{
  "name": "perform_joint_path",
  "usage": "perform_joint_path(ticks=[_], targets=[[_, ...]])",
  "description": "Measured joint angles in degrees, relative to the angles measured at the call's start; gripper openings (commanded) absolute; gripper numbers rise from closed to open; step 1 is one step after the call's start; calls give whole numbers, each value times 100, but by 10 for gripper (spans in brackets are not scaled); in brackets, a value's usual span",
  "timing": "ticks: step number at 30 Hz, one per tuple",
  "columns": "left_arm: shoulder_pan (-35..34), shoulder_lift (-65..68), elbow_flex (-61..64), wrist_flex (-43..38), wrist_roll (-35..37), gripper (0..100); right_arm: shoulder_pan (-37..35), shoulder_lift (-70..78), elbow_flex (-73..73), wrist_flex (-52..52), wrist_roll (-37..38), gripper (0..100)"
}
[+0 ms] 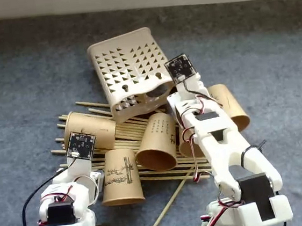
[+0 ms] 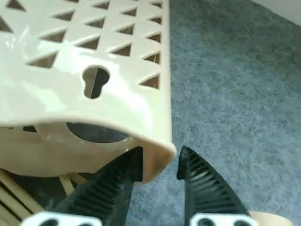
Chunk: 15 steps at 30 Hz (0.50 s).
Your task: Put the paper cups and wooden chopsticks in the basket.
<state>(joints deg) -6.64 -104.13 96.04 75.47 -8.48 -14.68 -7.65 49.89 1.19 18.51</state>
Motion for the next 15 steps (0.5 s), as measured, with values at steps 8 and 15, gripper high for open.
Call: perform_joint_path(ticks=[8, 15], targets=[[0, 0, 0, 0, 0, 189, 18, 0, -105, -9, -615, 7], [0, 0, 0, 0, 0, 189, 176, -756, -105, 818, -1231, 6]])
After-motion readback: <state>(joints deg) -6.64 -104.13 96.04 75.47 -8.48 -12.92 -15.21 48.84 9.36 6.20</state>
